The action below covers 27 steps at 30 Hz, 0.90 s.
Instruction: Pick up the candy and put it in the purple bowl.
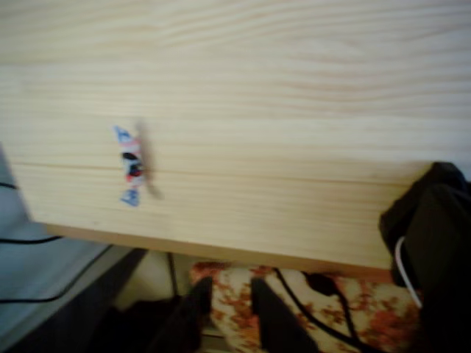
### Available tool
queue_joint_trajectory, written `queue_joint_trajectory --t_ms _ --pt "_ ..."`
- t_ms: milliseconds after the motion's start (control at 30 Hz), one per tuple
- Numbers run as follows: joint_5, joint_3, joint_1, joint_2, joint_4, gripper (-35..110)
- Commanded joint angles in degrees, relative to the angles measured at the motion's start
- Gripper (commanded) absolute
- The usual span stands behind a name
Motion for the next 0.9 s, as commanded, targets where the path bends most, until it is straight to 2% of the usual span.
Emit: queue_joint_trajectory --t_ms 0,200,400,867 --pt "13.9 -0.6 -5.5 -2.5 -3.5 8" --pt "20.7 -2.9 -10.6 -9.8 -7.9 8" --pt "17.1 -7.7 -6.1 -18.5 -13.4 8" --pt "21.6 -11.2 -2.3 -33.1 -32.0 9"
